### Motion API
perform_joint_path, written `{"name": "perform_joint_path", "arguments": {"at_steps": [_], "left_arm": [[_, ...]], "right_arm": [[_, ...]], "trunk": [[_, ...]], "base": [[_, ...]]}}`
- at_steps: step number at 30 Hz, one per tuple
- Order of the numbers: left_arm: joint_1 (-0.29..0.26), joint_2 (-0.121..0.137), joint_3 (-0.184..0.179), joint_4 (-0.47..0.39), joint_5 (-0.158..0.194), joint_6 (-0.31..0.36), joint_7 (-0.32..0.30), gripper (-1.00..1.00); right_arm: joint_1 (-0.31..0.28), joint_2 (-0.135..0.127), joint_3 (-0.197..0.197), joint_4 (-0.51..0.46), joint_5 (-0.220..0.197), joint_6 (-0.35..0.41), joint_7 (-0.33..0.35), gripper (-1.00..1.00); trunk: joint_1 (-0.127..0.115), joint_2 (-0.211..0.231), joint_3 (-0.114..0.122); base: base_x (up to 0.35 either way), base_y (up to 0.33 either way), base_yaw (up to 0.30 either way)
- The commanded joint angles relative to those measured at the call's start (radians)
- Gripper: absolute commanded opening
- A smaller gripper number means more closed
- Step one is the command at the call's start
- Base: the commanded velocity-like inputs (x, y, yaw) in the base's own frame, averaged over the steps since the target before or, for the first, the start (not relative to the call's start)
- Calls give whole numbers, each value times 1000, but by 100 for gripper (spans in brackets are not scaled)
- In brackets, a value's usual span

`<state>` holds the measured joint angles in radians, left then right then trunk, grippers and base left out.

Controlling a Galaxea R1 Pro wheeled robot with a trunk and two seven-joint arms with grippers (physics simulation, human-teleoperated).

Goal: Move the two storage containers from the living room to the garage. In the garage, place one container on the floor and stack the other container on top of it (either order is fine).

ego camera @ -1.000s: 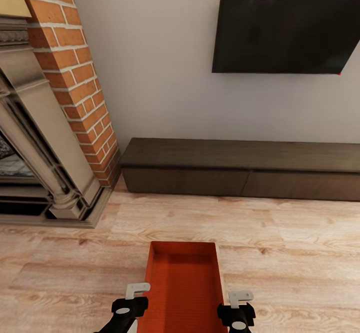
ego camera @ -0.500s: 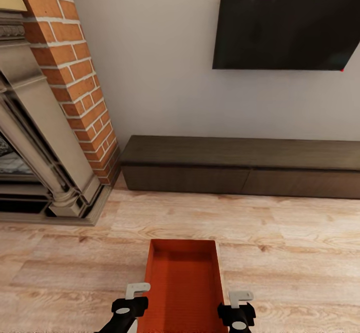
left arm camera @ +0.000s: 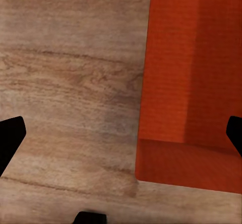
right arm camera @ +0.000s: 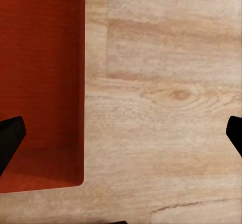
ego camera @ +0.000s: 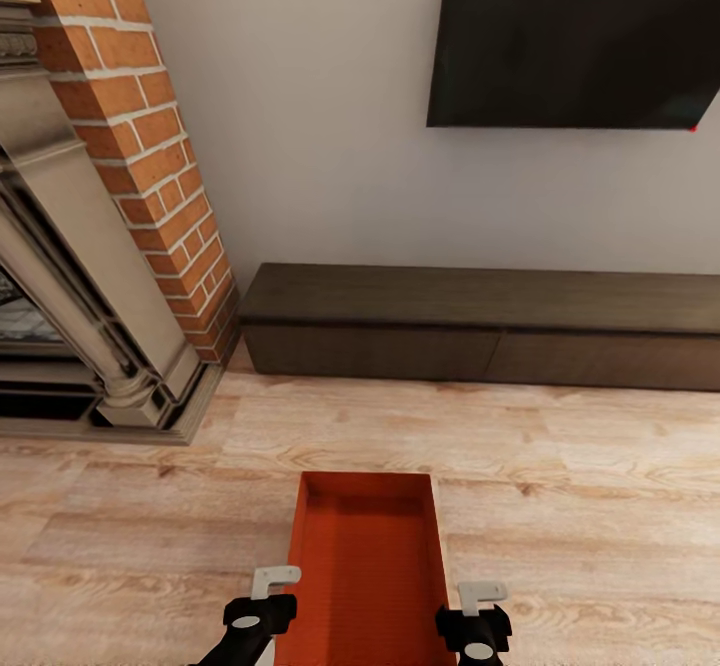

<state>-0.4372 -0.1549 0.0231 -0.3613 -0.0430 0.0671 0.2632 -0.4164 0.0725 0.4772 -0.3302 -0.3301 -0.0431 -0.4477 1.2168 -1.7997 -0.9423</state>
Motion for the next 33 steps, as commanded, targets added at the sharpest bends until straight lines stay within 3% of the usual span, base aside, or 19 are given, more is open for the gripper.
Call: {"name": "perform_joint_path", "arguments": {"at_steps": [1,13,23,33], "left_arm": [[0,0,2,-2,-5,6,2,100],[0,1,-1,7,-13,4,6,100],[0,1,0,8,-61,-5,5,100],[0,2,0,5,-64,-7,5,100]], "right_arm": [[-1,0,8,0,-10,-4,-5,100],[-1,0,7,0,-10,-3,-8,100],[-1,0,7,0,-10,-4,-7,100],[-1,0,7,0,-10,-5,-7,100]], "trunk": [[0,0,-2],[0,0,-22],[0,0,-39],[0,0,-55]], "base": [[0,0,0],[0,0,0],[0,0,0],[0,0,0]]}}
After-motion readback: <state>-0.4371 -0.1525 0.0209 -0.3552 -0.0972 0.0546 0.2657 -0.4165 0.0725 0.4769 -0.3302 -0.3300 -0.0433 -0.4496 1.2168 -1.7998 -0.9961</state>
